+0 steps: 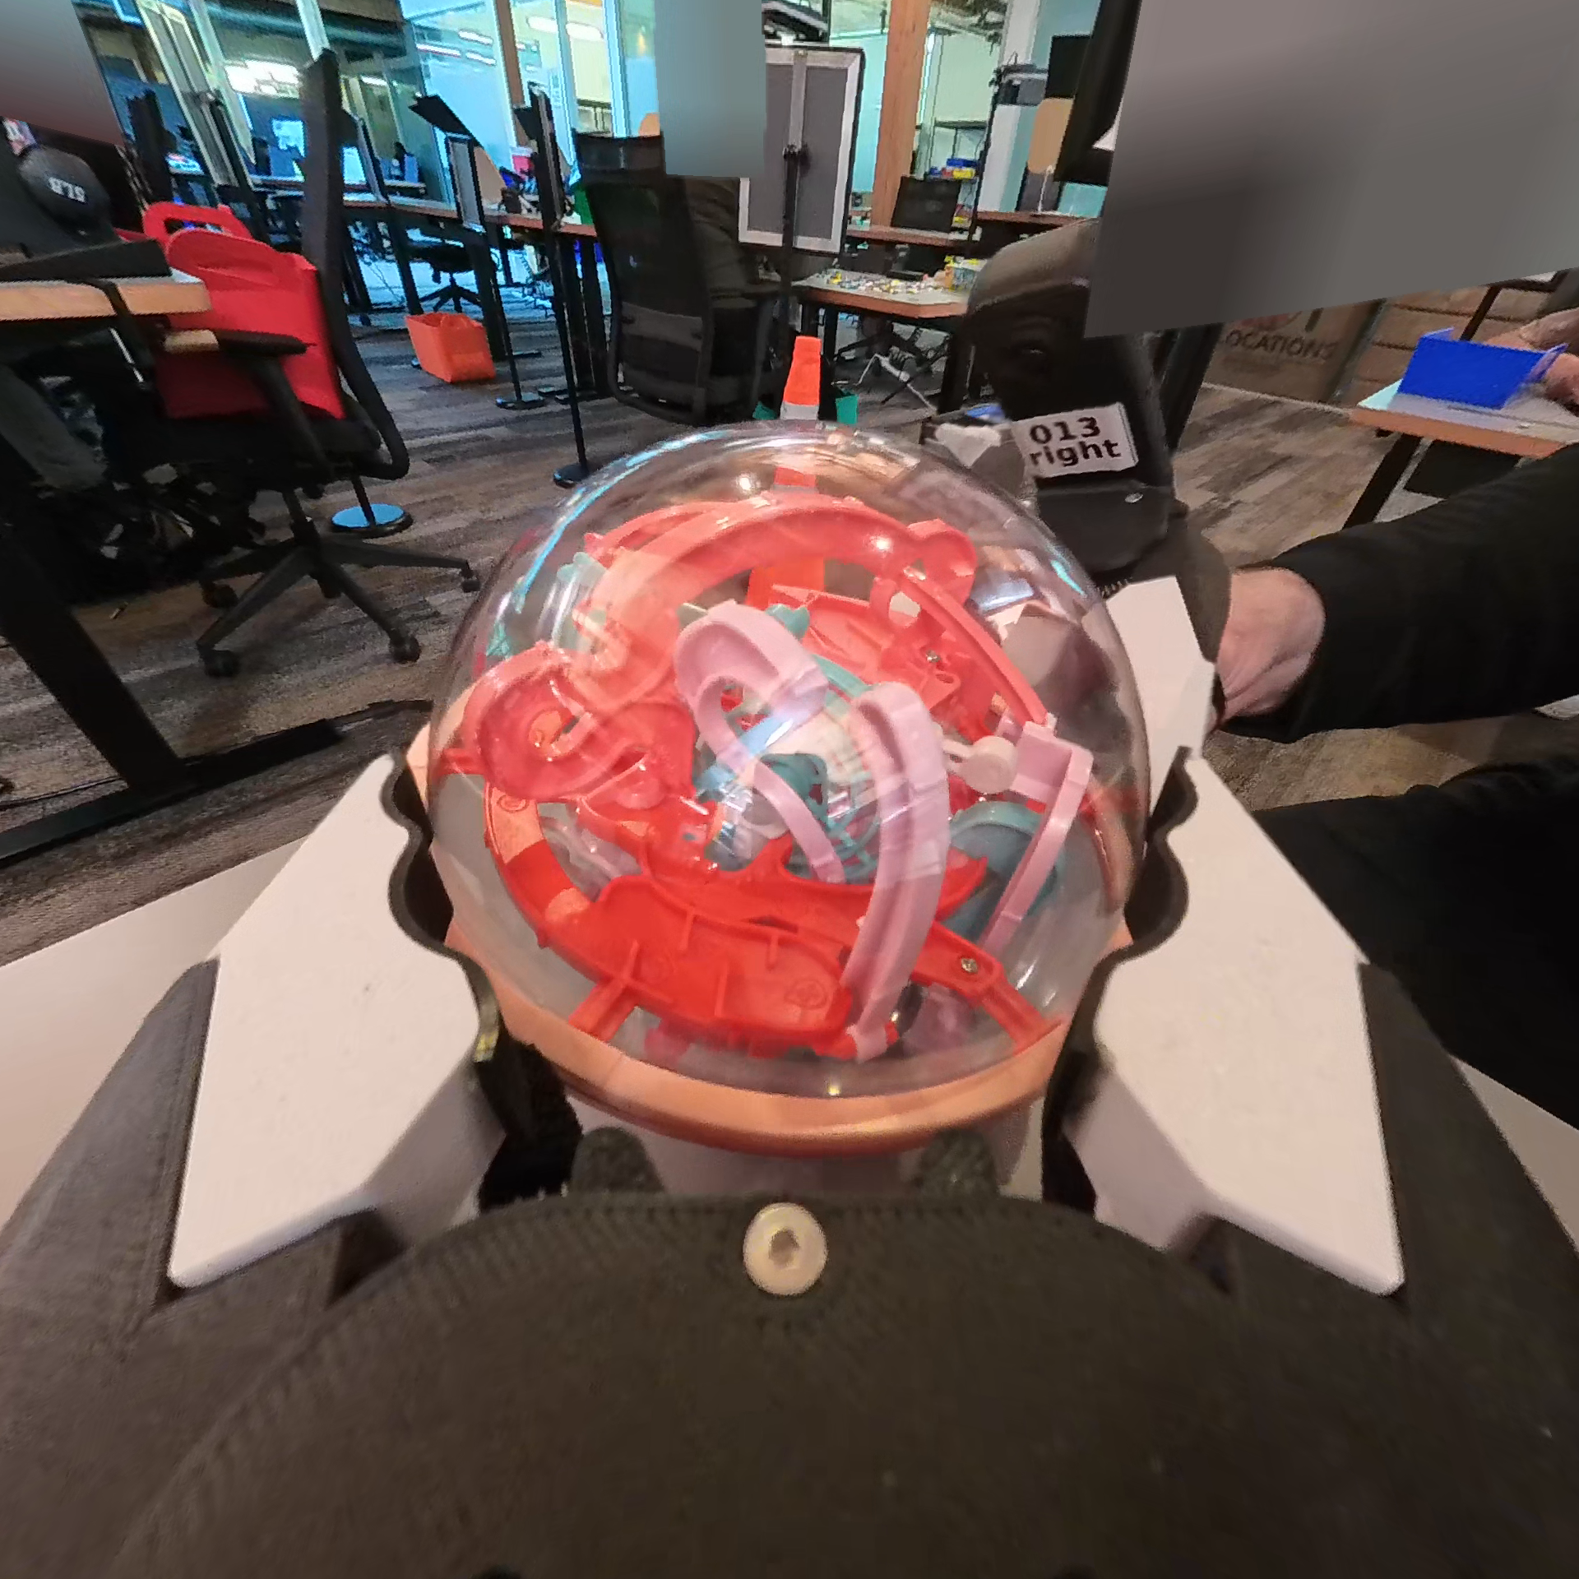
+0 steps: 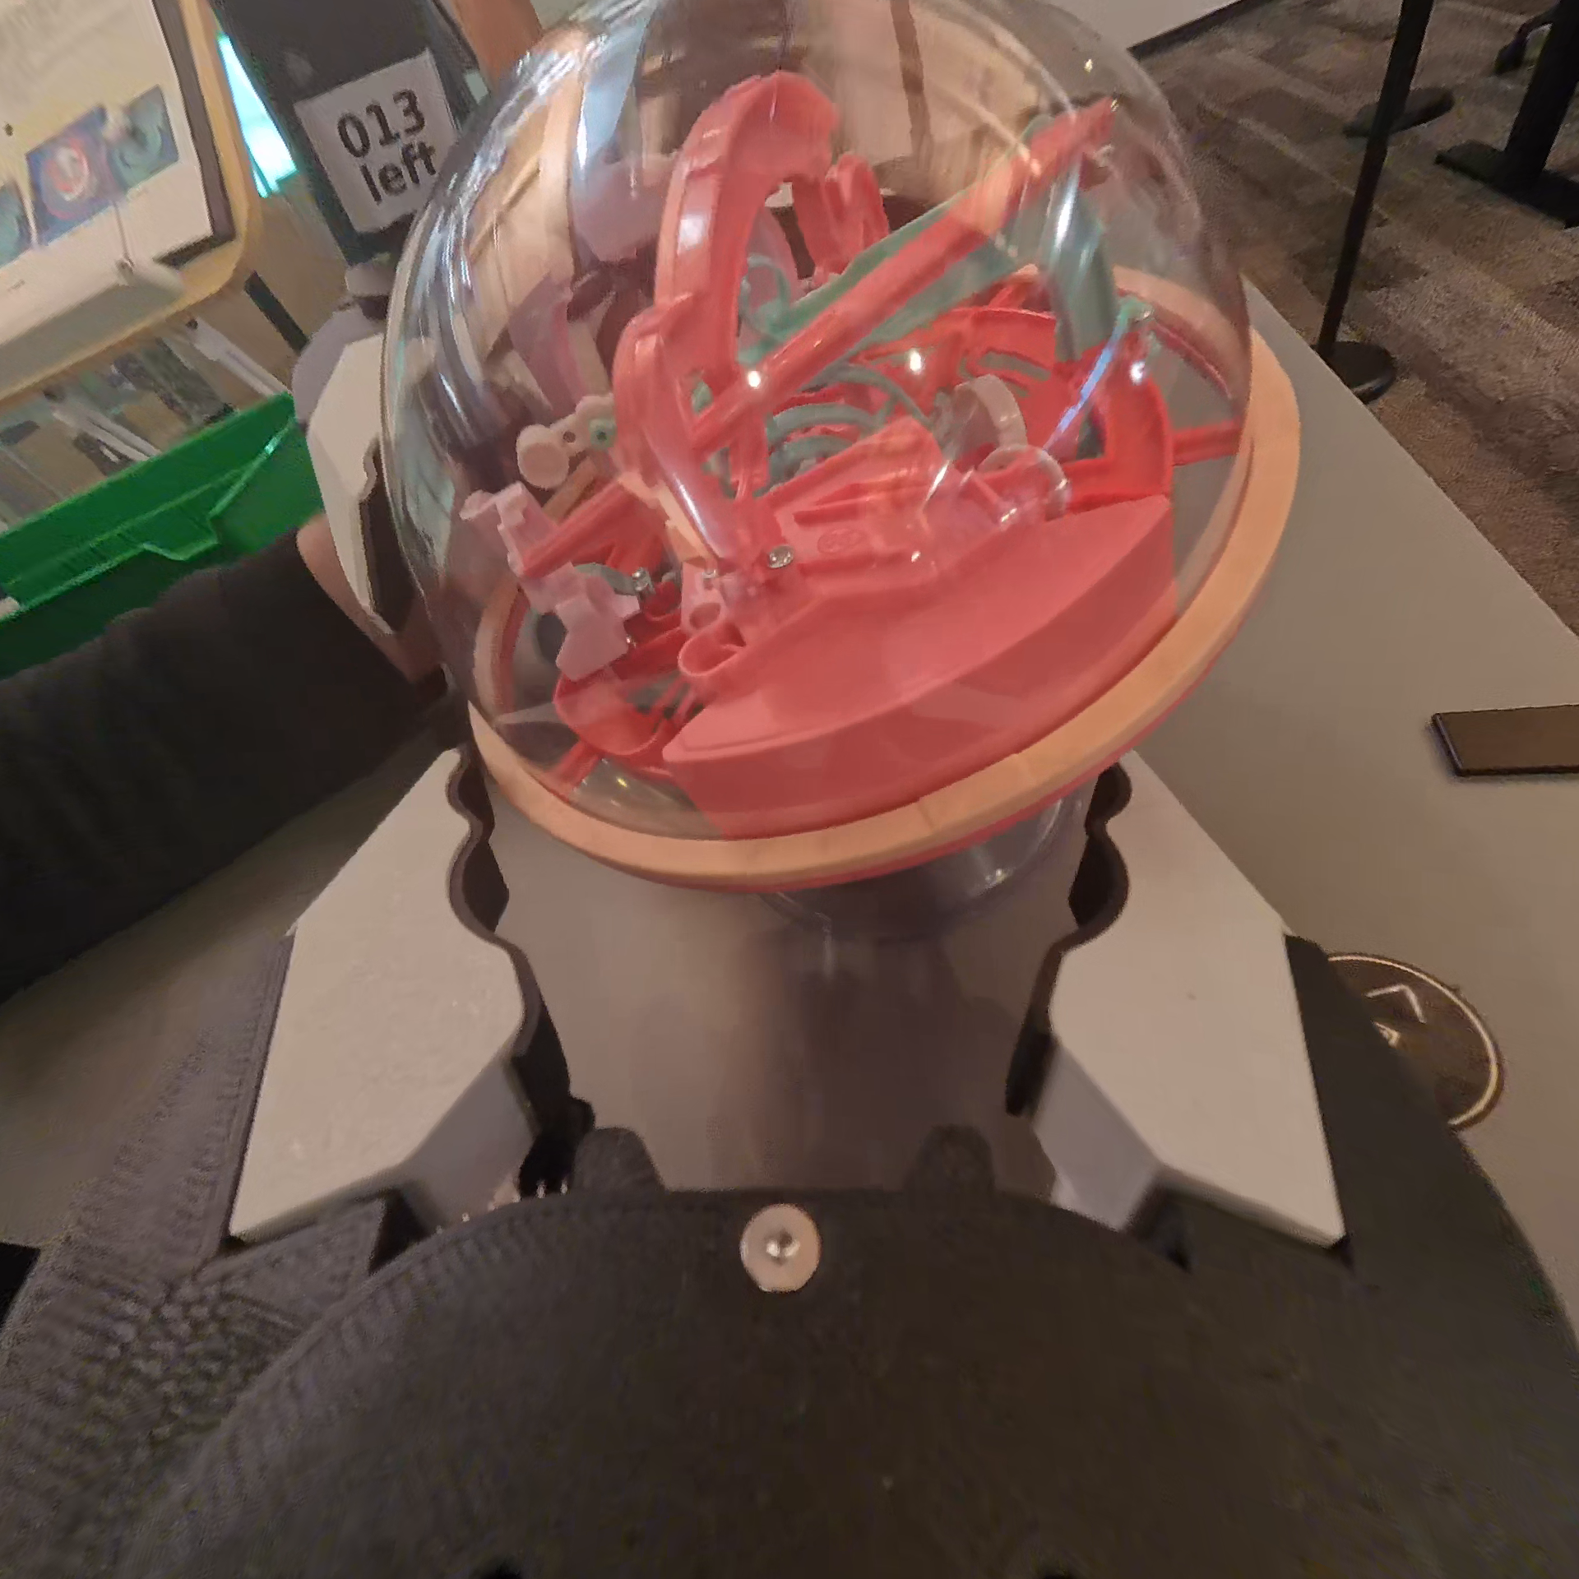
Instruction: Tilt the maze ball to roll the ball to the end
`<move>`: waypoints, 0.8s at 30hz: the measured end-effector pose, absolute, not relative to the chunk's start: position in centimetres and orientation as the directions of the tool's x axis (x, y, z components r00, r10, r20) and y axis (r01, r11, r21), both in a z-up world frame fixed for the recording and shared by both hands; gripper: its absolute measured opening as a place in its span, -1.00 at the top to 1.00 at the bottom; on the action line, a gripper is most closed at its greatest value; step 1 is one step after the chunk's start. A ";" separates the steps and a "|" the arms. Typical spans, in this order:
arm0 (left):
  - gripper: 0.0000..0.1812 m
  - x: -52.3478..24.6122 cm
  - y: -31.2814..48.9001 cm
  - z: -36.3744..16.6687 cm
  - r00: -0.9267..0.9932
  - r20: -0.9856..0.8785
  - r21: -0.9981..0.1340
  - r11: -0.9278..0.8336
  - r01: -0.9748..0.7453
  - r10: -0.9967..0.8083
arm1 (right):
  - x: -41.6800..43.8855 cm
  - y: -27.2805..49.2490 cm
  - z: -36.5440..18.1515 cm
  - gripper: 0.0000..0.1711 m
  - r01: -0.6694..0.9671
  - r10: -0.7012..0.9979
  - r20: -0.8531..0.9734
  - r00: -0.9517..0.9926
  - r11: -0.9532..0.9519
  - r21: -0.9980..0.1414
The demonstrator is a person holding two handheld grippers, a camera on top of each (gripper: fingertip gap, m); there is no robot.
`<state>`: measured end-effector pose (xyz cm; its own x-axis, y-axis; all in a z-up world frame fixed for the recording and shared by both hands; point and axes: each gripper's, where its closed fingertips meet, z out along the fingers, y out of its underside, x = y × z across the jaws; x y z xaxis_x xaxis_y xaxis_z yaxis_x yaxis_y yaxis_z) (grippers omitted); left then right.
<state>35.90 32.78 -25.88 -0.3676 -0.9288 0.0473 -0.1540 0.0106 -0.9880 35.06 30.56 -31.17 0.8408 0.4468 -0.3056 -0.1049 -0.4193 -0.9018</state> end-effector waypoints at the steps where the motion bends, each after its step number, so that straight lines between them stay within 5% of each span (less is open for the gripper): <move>1: -0.74 35.9 32.8 -25.9 -0.370 0.047 -0.988 0.010 -0.152 -0.928 | 35.1 30.6 -31.3 -0.58 -0.093 0.445 -0.295 0.846 -0.422 -0.902; 14: -0.74 36.5 32.7 -26.0 -0.393 0.048 -0.987 0.018 -0.163 -0.918 | 38.5 31.4 -26.9 -0.79 -0.023 0.533 -0.190 0.825 -0.303 -0.953; 24: -0.74 36.6 32.8 -25.8 -0.415 0.065 -0.994 -0.020 -0.112 -0.908 | 37.4 32.1 -27.9 -0.69 -0.028 0.580 -0.204 0.788 -0.297 -0.954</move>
<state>36.60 32.85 -25.79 -0.4146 -0.9077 0.0649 -0.1120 -0.0199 -0.9935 37.38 32.14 -27.92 0.7883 0.5805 -0.2040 -0.0282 -0.2972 -0.9544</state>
